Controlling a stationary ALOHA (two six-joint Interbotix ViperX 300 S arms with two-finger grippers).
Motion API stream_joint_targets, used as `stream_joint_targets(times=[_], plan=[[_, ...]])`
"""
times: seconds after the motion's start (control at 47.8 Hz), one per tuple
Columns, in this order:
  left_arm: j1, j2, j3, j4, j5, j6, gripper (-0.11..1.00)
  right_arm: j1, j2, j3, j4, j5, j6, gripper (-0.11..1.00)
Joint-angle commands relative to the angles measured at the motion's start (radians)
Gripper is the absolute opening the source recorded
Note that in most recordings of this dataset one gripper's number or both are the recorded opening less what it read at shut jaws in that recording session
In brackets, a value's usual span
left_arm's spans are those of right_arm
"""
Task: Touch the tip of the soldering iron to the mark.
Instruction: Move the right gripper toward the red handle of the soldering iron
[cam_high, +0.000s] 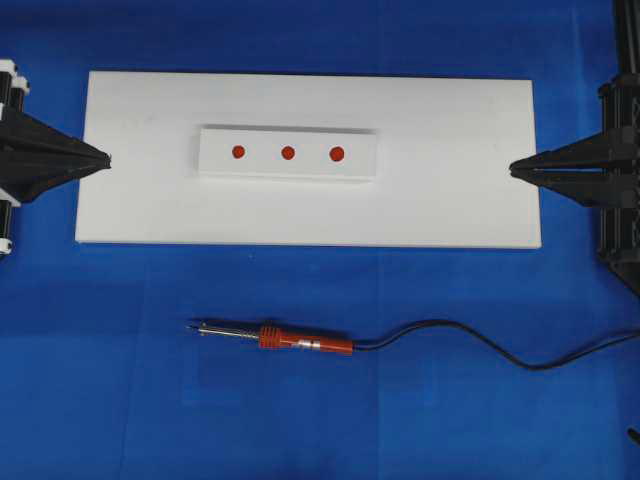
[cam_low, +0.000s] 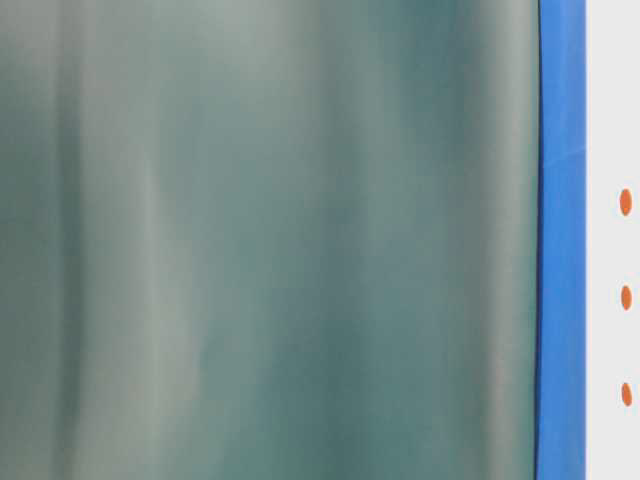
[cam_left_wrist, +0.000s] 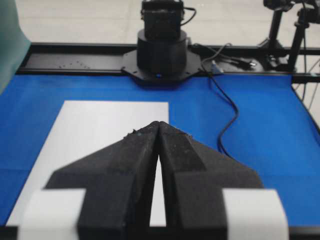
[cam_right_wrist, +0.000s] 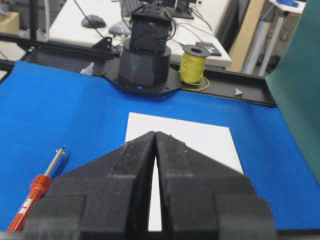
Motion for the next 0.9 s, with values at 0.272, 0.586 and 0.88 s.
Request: stream_joint_targets(times=[0.272,0.586,0.88], plan=[[-0.031,-0.011,-0.008,0.003,-0.002,0.002,0.0,0.002,0.015,-0.041,0.005,0.04,0.029,-0.06],[-0.029,-0.011,-0.003,0.003,-0.002,0.006,0.0,0.017,0.129,-0.104,0.005,0.038,0.1,0.02],[-0.029,-0.011,0.003,0.003,-0.002,0.005,0.0,0.072,0.345,-0.233,0.006,0.04,0.103,0.8]])
